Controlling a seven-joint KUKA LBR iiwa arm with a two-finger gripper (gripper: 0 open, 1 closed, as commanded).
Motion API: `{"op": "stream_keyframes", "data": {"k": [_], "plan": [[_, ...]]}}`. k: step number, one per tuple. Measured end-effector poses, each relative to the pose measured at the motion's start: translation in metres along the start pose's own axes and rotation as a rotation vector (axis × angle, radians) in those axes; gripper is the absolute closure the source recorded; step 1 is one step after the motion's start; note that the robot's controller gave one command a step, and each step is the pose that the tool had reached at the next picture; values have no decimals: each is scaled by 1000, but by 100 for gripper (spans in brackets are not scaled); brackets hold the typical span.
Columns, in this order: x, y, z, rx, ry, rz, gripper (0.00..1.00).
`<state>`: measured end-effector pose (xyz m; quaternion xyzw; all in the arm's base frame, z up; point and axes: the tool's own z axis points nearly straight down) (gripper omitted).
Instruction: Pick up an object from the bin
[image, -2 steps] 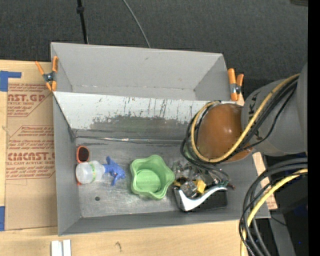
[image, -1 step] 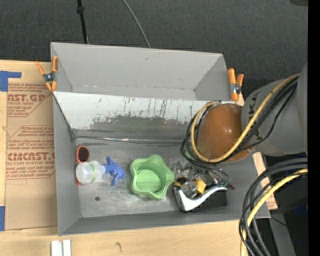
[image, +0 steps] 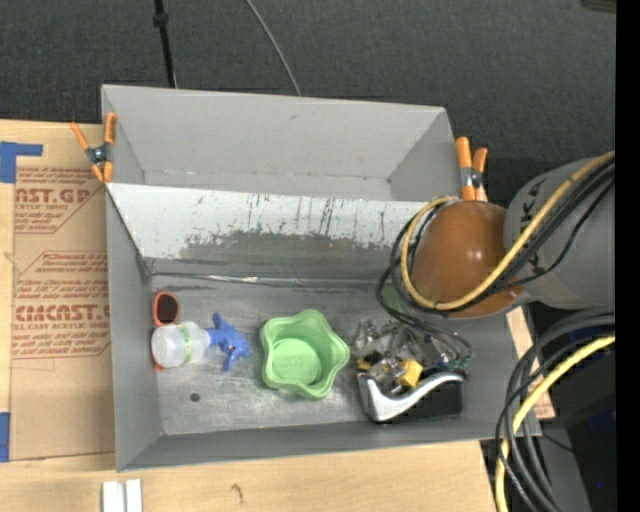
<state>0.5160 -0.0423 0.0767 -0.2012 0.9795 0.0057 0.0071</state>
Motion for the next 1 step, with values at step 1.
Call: {"op": "stream_keyframes", "data": {"k": [1], "plan": [[-11, -70, 2, 13, -6, -8, 0]]}}
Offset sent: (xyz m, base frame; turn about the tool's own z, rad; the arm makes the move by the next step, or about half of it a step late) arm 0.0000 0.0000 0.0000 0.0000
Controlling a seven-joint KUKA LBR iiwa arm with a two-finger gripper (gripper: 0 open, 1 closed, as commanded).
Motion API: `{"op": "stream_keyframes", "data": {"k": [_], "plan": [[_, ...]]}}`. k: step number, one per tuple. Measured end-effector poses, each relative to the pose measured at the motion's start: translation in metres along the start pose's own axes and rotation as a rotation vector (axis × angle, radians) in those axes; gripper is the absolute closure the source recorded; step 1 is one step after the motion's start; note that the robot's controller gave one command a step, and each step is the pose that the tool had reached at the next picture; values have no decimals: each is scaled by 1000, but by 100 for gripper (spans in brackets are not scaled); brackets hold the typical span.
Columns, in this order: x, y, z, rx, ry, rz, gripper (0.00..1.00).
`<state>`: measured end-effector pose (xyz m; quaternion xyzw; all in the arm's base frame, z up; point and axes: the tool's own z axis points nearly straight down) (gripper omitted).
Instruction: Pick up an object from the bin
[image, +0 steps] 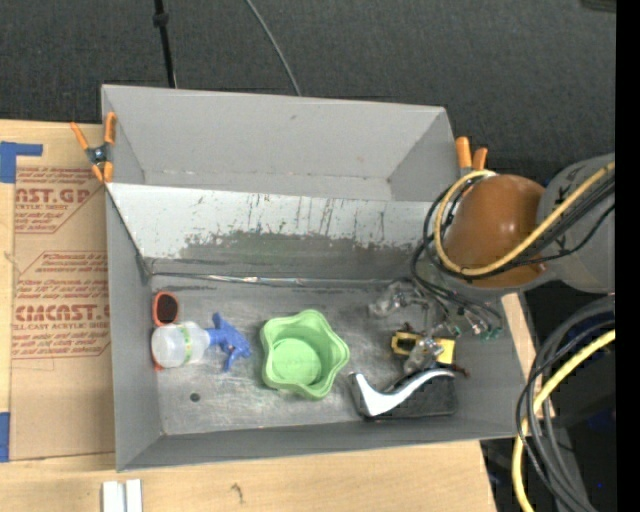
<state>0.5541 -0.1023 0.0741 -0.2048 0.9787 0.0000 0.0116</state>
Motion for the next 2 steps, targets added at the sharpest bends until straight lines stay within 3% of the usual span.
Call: {"op": "stream_keyframes", "data": {"k": [1, 2], "plan": [[0, 0, 0, 0, 0, 1, 0], [34, -11, -13, 27, -85, -37, 0]]}}
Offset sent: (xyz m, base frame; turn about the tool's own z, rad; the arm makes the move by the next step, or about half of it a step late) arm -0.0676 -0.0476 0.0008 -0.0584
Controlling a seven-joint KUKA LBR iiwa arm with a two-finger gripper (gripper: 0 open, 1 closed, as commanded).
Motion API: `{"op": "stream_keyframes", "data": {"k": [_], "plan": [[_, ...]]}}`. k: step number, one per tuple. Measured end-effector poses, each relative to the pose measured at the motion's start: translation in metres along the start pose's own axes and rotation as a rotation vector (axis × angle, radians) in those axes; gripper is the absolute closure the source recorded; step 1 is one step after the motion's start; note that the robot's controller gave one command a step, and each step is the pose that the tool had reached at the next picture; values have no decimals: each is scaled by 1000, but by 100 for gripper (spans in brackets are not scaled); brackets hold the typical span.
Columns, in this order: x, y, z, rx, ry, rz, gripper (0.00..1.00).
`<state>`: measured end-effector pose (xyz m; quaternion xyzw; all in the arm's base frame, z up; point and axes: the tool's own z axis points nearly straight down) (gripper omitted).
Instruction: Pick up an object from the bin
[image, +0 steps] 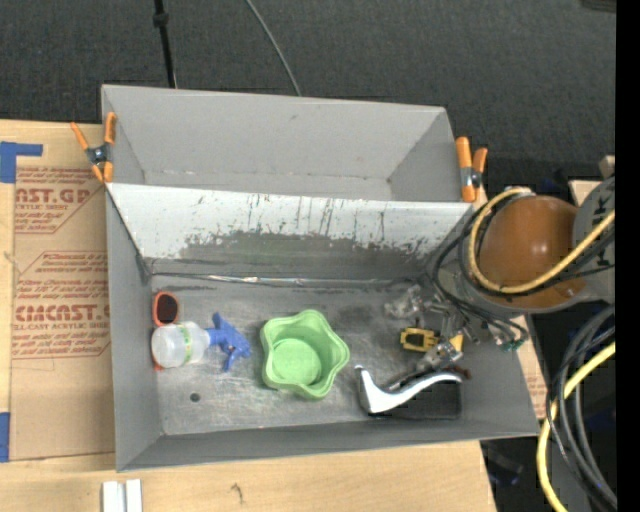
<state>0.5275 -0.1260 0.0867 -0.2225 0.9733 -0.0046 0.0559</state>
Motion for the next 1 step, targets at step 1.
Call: {"op": "stream_keyframes", "data": {"k": [1], "plan": [[12, 8, -8, 27, -46, -8, 0]]}}
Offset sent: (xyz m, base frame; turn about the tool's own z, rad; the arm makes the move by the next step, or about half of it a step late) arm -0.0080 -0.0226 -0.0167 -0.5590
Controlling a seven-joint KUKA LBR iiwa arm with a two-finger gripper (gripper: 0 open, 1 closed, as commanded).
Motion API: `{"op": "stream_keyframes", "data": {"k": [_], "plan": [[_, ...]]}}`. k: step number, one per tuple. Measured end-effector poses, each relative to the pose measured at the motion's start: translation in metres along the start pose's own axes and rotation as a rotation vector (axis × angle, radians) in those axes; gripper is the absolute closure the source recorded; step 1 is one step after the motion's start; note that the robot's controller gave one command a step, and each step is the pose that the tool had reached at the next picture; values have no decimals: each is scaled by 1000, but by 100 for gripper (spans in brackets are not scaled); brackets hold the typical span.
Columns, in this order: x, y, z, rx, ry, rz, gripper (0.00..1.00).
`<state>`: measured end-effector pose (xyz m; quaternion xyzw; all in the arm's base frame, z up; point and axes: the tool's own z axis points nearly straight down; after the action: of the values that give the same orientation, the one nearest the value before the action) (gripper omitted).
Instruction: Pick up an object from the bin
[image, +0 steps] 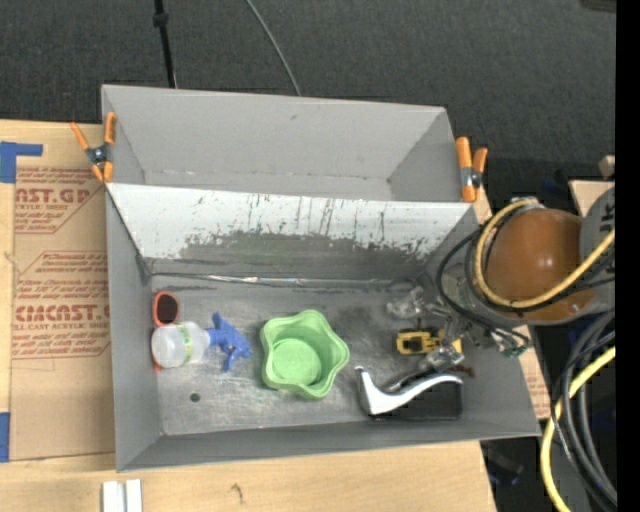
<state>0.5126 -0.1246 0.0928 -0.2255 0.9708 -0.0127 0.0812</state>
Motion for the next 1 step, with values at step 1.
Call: {"op": "stream_keyframes", "data": {"k": [1], "plan": [[11, -3, 0, -8, 40, -2, 100]]}}
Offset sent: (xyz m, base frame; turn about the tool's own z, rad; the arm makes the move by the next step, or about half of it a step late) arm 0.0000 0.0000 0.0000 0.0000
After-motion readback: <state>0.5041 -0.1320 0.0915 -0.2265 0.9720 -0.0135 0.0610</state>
